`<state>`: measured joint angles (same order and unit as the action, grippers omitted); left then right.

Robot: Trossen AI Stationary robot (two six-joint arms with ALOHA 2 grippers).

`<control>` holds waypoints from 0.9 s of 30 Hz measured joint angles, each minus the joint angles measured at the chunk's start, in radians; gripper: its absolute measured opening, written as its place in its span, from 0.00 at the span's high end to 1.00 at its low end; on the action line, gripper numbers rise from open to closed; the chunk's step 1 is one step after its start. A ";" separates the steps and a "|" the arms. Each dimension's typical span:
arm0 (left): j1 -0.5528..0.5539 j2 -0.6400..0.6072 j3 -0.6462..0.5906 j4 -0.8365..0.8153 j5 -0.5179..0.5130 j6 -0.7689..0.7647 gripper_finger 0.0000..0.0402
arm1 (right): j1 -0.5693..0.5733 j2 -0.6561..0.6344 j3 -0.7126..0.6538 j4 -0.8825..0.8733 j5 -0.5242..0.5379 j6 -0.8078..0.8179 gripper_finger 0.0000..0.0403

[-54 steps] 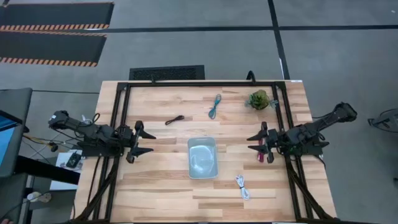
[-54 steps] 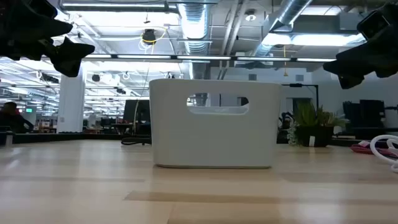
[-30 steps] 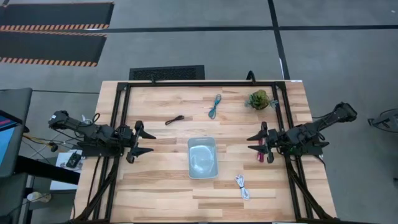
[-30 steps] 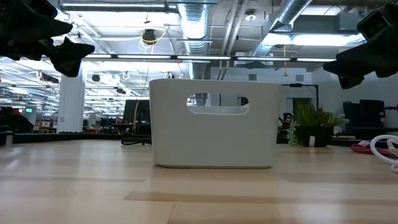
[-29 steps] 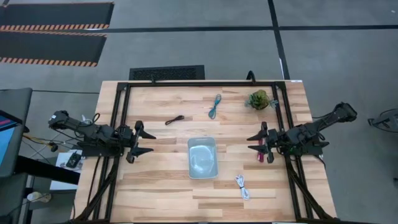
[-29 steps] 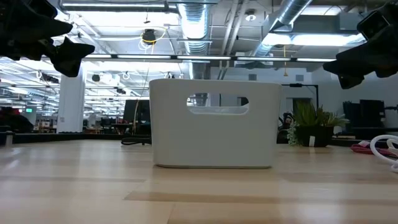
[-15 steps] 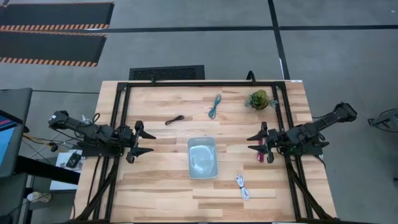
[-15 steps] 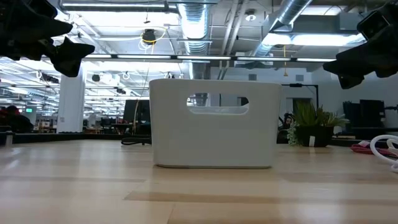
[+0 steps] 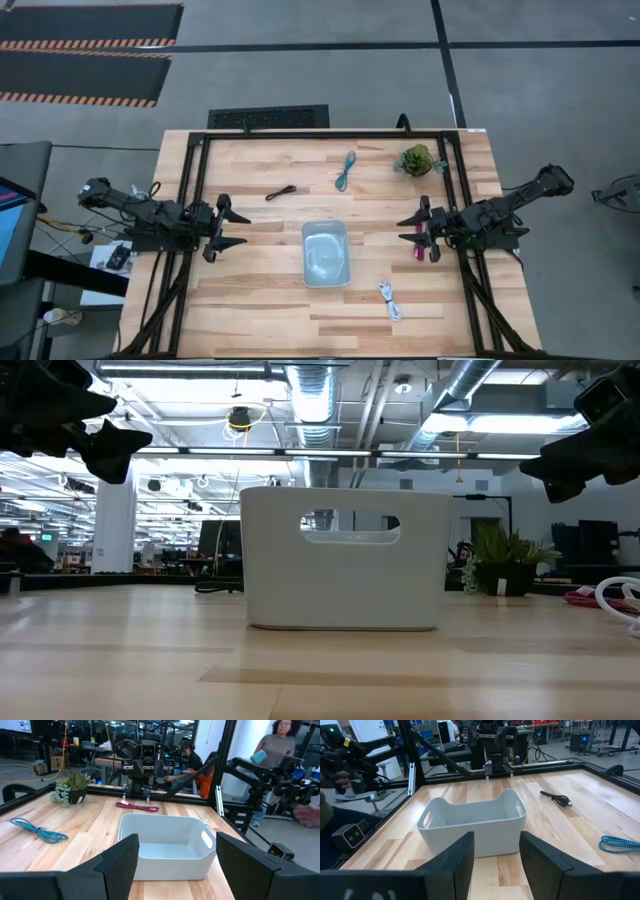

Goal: Pick and place USB-C Cables

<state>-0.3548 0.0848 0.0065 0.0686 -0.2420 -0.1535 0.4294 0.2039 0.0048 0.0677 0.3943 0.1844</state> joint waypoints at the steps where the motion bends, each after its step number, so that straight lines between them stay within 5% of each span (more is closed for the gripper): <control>1: 0.000 0.000 0.000 0.000 0.000 0.000 0.37 | 0.000 0.000 0.000 0.000 0.000 0.000 0.55; 13: 0.000 0.000 0.000 0.002 -0.006 -0.191 0.37 | 0.000 0.000 0.000 0.001 0.013 -0.155 0.55; 27: 0.000 0.000 0.000 0.010 -0.092 -0.201 0.37 | 0.000 0.000 0.000 0.024 0.017 -0.093 0.55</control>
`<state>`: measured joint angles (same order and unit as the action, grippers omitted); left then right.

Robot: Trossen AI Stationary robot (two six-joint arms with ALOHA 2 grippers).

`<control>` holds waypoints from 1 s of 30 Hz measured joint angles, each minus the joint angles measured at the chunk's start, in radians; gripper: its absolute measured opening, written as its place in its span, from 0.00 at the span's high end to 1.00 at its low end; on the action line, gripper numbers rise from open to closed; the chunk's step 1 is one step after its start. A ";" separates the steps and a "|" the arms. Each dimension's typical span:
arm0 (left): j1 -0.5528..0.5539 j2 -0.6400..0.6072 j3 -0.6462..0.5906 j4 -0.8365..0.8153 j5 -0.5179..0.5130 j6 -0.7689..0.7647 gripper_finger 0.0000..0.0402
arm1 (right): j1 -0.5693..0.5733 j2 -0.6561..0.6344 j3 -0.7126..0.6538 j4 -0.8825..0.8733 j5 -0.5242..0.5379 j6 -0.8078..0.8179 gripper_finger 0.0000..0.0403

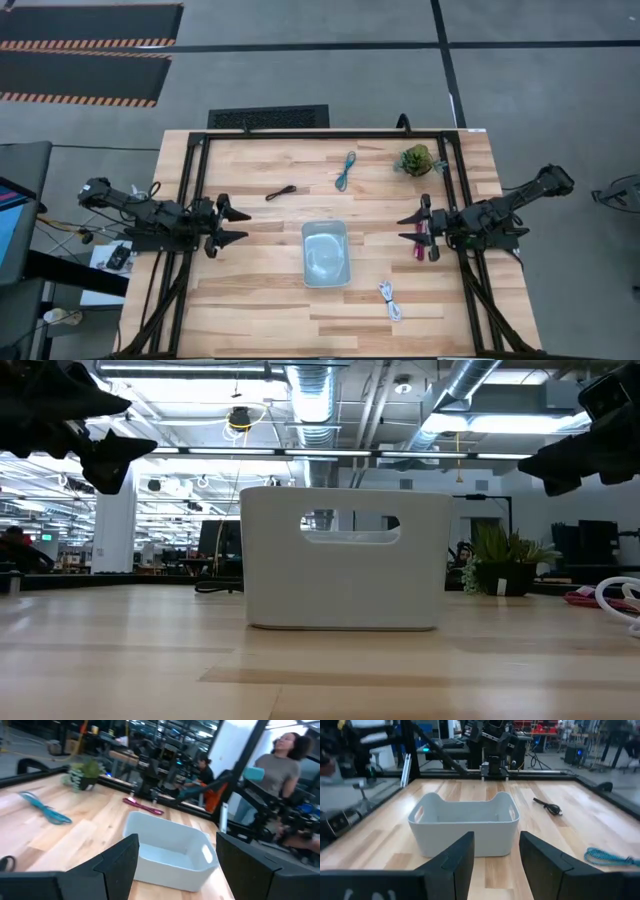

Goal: Pick and place USB-C Cables
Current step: Put the pink charger cable into the gray bin

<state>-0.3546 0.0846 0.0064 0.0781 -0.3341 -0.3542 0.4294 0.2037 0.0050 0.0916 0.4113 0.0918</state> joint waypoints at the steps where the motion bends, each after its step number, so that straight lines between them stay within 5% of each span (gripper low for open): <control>1: 0.000 0.000 0.000 0.001 -0.014 0.001 0.37 | 0.000 0.000 0.000 0.014 0.002 0.035 0.55; 8: 0.000 0.000 0.000 0.027 -0.051 -0.014 0.37 | 0.000 0.000 0.000 0.158 0.027 0.343 0.55; 16: 0.000 0.000 0.000 0.129 -0.046 -0.115 0.37 | 0.000 0.000 0.000 0.311 0.170 0.348 0.55; 30: 0.000 0.000 0.000 0.144 -0.064 -0.138 0.37 | 0.000 0.000 0.009 0.287 0.277 0.345 0.55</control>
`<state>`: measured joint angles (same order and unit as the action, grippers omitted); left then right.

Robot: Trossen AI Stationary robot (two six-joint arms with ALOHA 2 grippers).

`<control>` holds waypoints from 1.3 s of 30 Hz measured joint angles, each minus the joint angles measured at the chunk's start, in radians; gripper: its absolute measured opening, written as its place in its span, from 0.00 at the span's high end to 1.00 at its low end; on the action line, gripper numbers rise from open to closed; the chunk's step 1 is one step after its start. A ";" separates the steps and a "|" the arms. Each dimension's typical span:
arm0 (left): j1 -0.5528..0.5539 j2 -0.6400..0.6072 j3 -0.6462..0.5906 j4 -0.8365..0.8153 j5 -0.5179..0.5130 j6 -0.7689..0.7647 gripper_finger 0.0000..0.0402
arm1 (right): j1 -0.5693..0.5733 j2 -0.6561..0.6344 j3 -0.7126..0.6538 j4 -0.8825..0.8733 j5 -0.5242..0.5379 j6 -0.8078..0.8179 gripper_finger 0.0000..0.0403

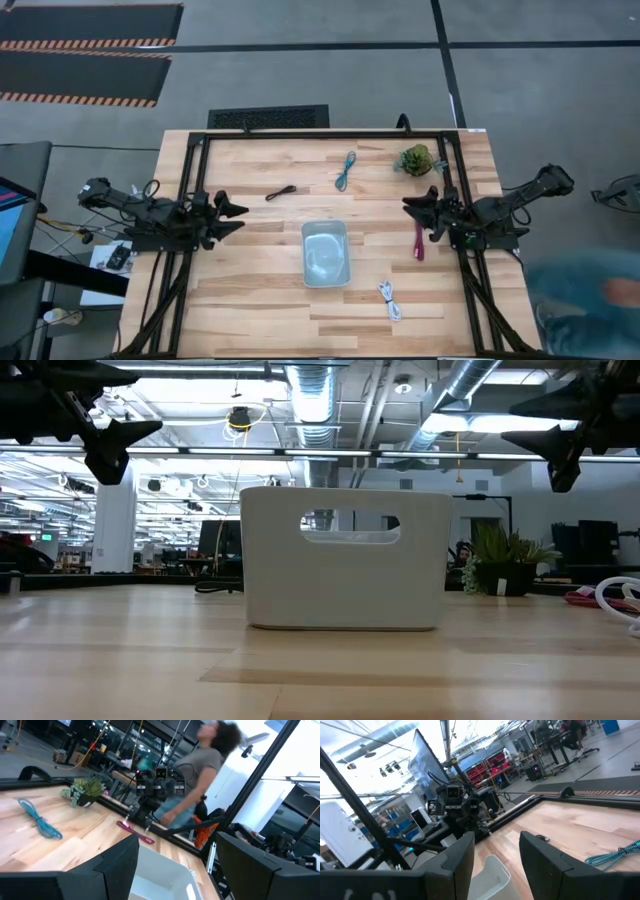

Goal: Pick and place USB-C Cables
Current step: Put the pink charger cable into the gray bin

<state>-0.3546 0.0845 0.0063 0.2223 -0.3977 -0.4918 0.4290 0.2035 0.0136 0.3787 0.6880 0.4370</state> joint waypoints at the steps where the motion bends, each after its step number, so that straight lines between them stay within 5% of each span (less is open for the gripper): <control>1: 0.000 0.000 0.000 -0.001 0.000 0.000 0.37 | 0.000 0.000 0.000 -0.004 0.000 0.000 0.55; 8: 0.000 0.000 0.000 0.024 -0.030 0.000 0.37 | 0.000 0.000 0.001 -0.004 0.010 0.000 0.55; 14: 0.001 0.002 0.021 -0.011 -0.086 -0.077 0.37 | -0.001 0.000 0.005 0.021 0.141 -0.001 0.55; 21: 0.002 0.014 0.110 -0.002 -0.086 -0.101 0.37 | -0.040 0.036 0.122 -0.057 0.174 -0.002 0.57; 30: 0.002 0.111 0.251 -0.068 -0.165 -0.046 0.37 | -0.053 0.285 0.546 -0.660 0.146 0.147 0.63; 39: 0.002 0.188 0.314 -0.144 -0.248 -0.117 0.37 | -0.136 0.563 0.953 -1.462 -0.114 0.736 0.73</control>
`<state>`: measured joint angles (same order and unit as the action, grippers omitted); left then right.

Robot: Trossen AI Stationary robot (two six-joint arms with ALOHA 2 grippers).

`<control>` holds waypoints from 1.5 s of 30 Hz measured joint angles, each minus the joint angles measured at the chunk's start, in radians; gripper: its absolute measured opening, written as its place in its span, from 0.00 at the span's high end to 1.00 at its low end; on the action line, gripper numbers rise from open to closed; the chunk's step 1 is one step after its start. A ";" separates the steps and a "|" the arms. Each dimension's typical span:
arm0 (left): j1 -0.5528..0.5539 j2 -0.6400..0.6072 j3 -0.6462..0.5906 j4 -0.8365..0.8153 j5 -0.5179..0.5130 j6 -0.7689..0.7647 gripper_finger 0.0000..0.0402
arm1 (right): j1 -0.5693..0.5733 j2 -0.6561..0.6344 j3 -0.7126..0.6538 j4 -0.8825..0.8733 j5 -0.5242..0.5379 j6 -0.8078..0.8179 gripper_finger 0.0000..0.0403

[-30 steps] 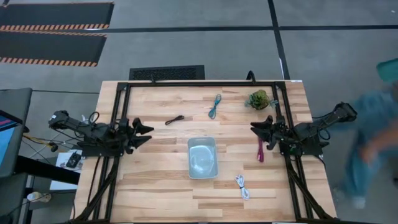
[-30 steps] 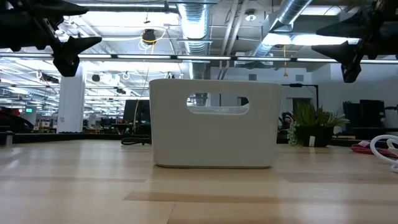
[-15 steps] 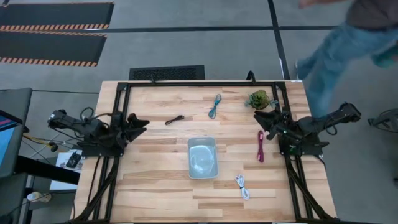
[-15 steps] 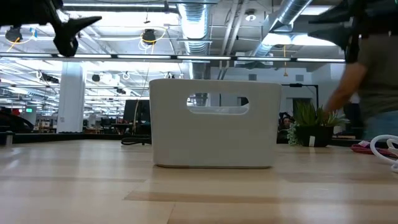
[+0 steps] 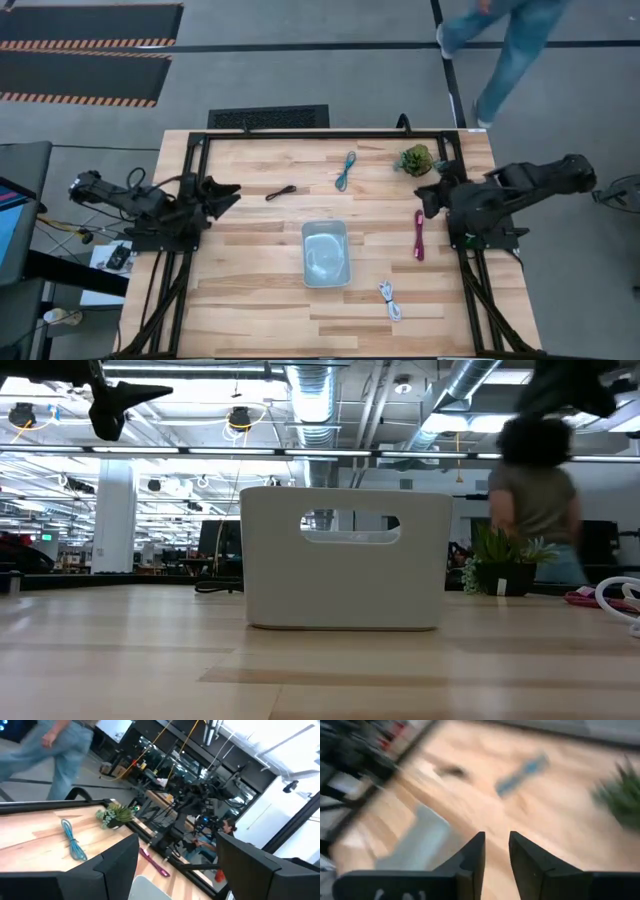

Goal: Pick and place USB-C Cables
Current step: Put the pink charger cable into the gray bin

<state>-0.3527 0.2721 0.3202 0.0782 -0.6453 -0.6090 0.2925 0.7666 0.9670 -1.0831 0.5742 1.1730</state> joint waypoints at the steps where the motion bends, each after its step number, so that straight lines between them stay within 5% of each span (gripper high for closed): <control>1: 0.000 0.004 0.000 -0.001 -0.002 0.000 0.37 | -0.010 0.022 0.009 -0.054 -0.032 0.050 0.74; 11: 0.000 0.010 0.000 -0.122 -0.043 -0.095 0.37 | -0.015 0.316 0.010 -0.250 -0.328 0.297 0.73; 23: 0.000 0.010 0.001 -0.179 -0.043 -0.103 0.37 | 0.002 0.648 0.010 -0.276 -0.420 0.340 0.40; 38: 0.000 0.009 0.002 -0.223 -0.042 -0.111 0.37 | -0.247 0.418 -0.393 0.095 -0.432 0.309 0.45; 45: 0.000 0.010 0.002 -0.225 -0.051 -0.110 0.37 | -0.316 0.418 -0.495 0.256 -0.477 0.240 0.43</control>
<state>-0.3527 0.2817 0.3218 -0.1463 -0.6967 -0.7193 -0.0236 1.1845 0.4716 -0.8270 0.0971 1.4132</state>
